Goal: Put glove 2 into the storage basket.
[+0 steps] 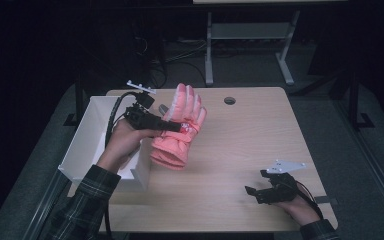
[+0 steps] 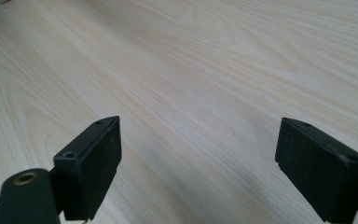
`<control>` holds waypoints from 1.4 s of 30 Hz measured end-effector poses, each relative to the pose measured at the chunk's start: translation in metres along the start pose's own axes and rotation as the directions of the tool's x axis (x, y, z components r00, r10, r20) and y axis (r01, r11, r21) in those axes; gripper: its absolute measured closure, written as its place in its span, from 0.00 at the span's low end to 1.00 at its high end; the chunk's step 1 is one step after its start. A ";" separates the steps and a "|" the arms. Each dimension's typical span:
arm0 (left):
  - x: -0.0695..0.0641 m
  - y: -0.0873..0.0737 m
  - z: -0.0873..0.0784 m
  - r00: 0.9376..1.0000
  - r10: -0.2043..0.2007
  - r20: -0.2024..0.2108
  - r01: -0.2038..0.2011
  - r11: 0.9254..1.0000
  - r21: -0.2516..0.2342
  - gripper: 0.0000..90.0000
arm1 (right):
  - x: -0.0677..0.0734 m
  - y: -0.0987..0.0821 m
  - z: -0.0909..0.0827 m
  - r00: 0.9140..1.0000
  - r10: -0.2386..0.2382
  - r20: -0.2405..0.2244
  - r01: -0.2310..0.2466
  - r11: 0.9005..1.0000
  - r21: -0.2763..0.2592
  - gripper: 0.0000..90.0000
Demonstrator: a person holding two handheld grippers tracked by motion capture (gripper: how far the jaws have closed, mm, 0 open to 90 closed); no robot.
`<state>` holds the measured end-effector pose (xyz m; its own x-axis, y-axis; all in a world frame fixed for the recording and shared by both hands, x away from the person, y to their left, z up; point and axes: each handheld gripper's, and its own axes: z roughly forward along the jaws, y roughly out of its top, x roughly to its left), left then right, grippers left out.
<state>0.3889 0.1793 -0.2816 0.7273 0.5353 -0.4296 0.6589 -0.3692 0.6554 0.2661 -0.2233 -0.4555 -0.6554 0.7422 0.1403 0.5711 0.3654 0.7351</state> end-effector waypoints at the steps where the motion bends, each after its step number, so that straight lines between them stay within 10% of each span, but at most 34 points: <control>1: 0.001 0.001 -0.003 1.000 0.000 -0.002 0.000 1.000 -0.003 0.67 | 0.000 0.000 0.000 1.000 0.000 -0.001 0.000 1.000 -0.002 0.16; 42: 0.057 -0.018 -0.102 0.982 -0.120 -0.147 0.107 0.990 -0.093 0.67 | -0.002 -0.001 0.002 1.000 0.009 0.004 -0.009 1.000 0.002 0.16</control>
<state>0.3989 0.2935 -0.2541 0.6071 0.6813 -0.4089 0.7120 -0.2378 0.6607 0.2677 -0.2238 -0.4572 -0.6483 0.7476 0.1442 0.5780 0.3600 0.7323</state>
